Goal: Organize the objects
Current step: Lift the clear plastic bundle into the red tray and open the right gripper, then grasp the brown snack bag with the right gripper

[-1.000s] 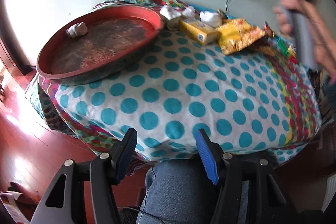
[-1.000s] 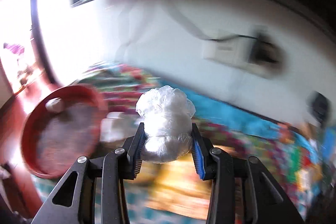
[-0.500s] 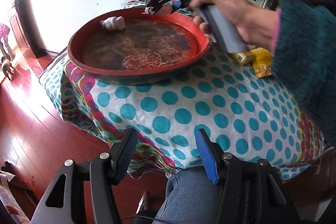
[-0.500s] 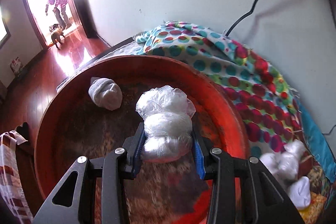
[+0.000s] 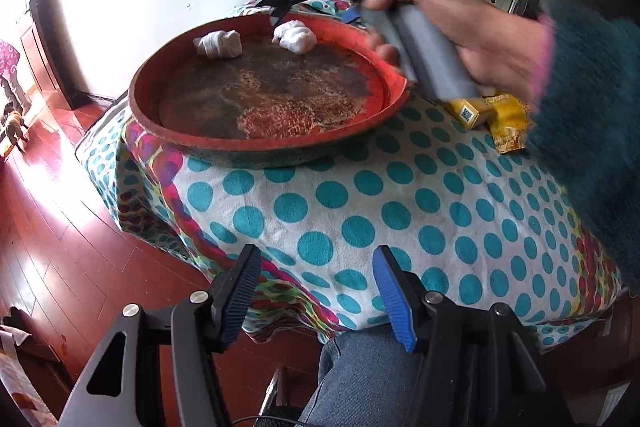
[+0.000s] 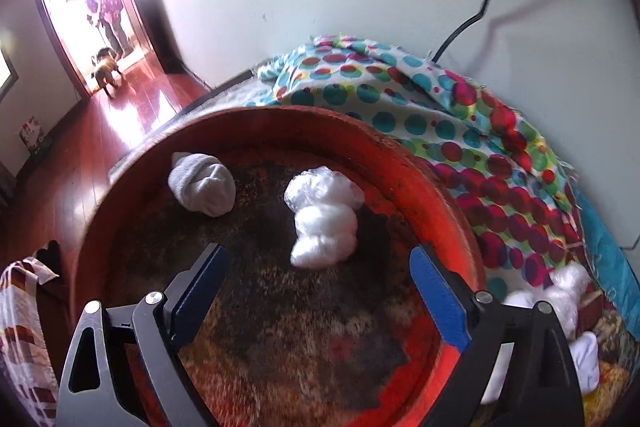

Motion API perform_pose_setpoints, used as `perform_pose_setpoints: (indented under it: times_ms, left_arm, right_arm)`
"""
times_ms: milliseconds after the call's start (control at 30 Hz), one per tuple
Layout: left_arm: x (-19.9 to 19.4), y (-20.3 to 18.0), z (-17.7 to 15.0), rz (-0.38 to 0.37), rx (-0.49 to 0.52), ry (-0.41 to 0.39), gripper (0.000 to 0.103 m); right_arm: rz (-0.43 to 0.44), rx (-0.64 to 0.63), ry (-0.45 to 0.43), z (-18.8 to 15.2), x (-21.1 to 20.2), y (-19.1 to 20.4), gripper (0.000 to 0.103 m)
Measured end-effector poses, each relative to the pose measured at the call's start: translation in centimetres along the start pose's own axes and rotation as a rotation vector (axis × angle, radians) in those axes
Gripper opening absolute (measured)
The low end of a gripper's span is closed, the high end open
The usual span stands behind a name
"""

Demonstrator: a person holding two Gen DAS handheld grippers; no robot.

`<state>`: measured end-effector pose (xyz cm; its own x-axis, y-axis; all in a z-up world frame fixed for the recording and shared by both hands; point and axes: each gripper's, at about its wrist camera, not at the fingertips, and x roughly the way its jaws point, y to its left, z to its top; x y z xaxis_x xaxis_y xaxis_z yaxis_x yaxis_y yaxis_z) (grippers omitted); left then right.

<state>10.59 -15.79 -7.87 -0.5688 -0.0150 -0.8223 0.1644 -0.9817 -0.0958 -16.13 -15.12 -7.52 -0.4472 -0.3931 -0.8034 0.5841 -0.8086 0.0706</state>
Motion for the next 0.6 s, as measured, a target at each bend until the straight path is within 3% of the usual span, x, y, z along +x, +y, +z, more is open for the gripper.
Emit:
perform_pose_setpoints:
  times_ms: [167, 267, 433, 600]
  left_arm:
    - [0.0, -0.9, 0.8, -0.001, 0.025, -0.021, 0.06]
    - [0.0, -1.7, 1.2, -0.002, 0.045, -0.028, 0.06]
    - [0.3, -3.5, 1.5, -0.016, 0.072, -0.019, 0.06]
    - [0.7, -5.5, 1.8, -0.028, 0.099, -0.015, 0.06]
  right_arm:
    - [0.017, 0.027, -0.107, -5.0, -7.3, -2.5, 0.091]
    - [-0.015, 0.049, -0.155, -9.1, -11.5, -5.1, 0.091]
    - [-0.139, 0.138, -0.225, -16.1, -17.8, -11.4, 0.091]
    - [-0.221, 0.295, -0.207, -21.2, -20.6, -19.0, 0.091]
